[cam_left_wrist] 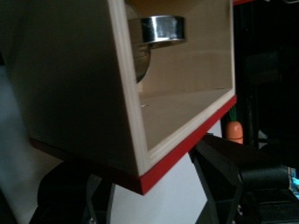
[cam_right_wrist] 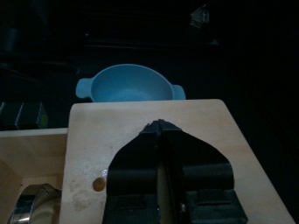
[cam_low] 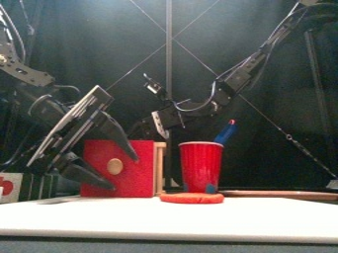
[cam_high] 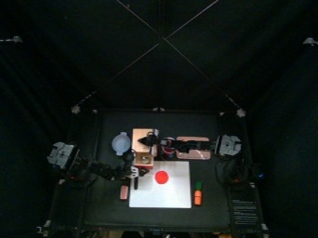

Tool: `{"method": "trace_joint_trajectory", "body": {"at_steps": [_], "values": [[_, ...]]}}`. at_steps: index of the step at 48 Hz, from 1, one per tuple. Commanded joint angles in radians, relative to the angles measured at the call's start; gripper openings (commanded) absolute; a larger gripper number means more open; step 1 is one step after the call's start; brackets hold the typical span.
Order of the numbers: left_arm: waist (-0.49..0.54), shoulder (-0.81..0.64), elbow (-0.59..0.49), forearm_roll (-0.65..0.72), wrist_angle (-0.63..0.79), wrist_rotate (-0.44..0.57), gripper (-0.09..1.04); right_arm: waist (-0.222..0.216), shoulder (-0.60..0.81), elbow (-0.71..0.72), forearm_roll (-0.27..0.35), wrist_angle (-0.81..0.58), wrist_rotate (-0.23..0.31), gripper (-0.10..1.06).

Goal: Get the cutter from the drawer then cut the dough then place the extra dough in the bowl
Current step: Place the cutter on the board

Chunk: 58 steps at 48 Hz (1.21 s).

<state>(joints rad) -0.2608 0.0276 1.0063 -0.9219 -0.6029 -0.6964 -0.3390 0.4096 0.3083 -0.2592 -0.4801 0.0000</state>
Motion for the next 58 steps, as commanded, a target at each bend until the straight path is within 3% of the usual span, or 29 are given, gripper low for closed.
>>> {"method": "trace_joint_trajectory", "body": {"at_steps": [1, 9, 16, 26, 30, 36, 41, 47, 58], "values": [[-0.015, -0.106, 0.023, 0.021, 0.025, 0.003, 0.89, 0.000, -0.012, -0.011, -0.002, 0.008, -0.003, -0.07], [-0.026, -0.308, 0.133, 0.129, 0.213, -0.006, 0.88, 0.003, -0.011, -0.023, -0.002, 0.008, -0.002, -0.07], [-0.015, -0.469, 0.176, 0.276, 0.195, 0.054, 0.87, 0.017, -0.040, -0.032, -0.002, 0.011, 0.012, -0.07], [0.138, -0.584, 0.189, 0.663, -0.074, 0.293, 0.87, 0.086, -0.138, -0.035, 0.060, 0.011, 0.009, -0.07], [0.206, -0.600, 0.207, 0.759, -0.175, 0.387, 0.87, 0.114, -0.176, -0.026, 0.086, 0.020, 0.015, -0.07], [0.301, -0.604, 0.238, 0.816, -0.287, 0.497, 0.87, 0.152, -0.245, 0.003, 0.127, 0.161, 0.017, -0.04], [0.336, -0.607, 0.250, 0.818, -0.328, 0.554, 0.87, 0.169, -0.293, 0.035, 0.127, 0.308, 0.017, 0.06], [0.370, -0.607, 0.256, 0.818, -0.328, 0.588, 0.87, 0.192, -0.322, 0.063, 0.132, 0.426, 0.018, 0.25], [0.426, -0.607, 0.256, 0.792, -0.328, 0.670, 0.87, 0.210, -0.290, 0.060, 0.147, 0.509, 0.020, 0.65]]}}
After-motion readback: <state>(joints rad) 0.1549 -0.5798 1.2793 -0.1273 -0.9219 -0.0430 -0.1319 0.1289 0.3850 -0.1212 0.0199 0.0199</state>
